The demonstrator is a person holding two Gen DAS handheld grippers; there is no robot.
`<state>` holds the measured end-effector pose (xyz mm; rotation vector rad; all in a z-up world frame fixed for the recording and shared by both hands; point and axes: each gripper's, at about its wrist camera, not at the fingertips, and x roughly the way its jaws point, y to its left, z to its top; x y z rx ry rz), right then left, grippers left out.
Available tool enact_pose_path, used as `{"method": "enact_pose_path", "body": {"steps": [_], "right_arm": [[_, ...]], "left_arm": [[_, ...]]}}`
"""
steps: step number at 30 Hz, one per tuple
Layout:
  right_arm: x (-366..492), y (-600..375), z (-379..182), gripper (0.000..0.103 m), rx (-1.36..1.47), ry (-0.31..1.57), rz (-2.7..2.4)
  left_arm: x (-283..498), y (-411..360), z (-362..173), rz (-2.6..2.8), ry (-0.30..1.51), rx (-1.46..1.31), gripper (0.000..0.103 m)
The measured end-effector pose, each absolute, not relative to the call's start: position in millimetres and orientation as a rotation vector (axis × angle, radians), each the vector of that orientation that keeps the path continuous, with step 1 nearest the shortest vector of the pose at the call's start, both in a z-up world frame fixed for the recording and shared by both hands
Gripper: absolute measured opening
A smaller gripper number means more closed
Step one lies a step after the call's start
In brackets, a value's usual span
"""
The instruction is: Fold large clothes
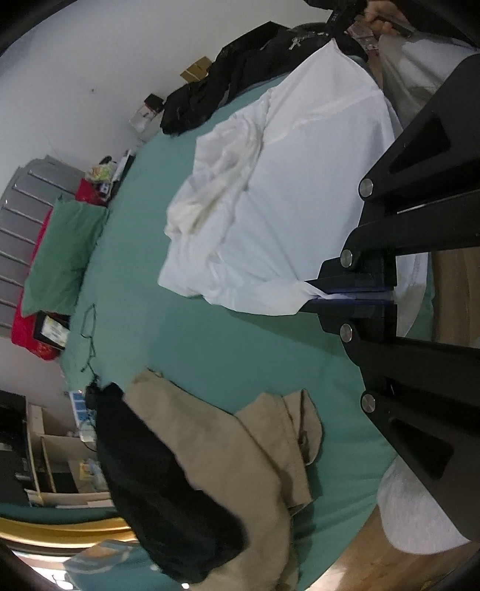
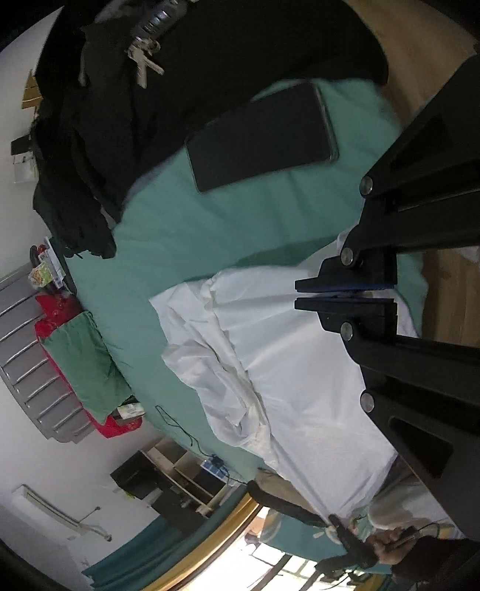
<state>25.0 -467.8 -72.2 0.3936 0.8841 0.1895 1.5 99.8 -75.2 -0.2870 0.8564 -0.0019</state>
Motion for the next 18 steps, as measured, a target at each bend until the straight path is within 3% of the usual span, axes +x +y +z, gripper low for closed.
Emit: {"method": "enact_pose_path", "body": {"steps": [7,9,10,11,18], "right_arm": [[59,-457,-87,0.009,0.239,1.01,0.226],[65,-461,-85,0.028,0.236,0.983,0.196],[70,-464,-85,0.05,0.243,0.973,0.184],[72,-467,-87,0.063,0.249,0.969,0.175],[98,-469,-140,0.065,0.267,1.196,0.154]], "left_arm": [[21,120,-88,0.046,0.88,-0.267,0.003],[22,131,-95,0.059,0.9,-0.3,0.003],[25,136,-101,0.063,0.913,-0.32,0.003],[27,137,-104,0.067,0.922,-0.326,0.003],[31,130,-124,0.062,0.975,-0.303,0.003]]}}
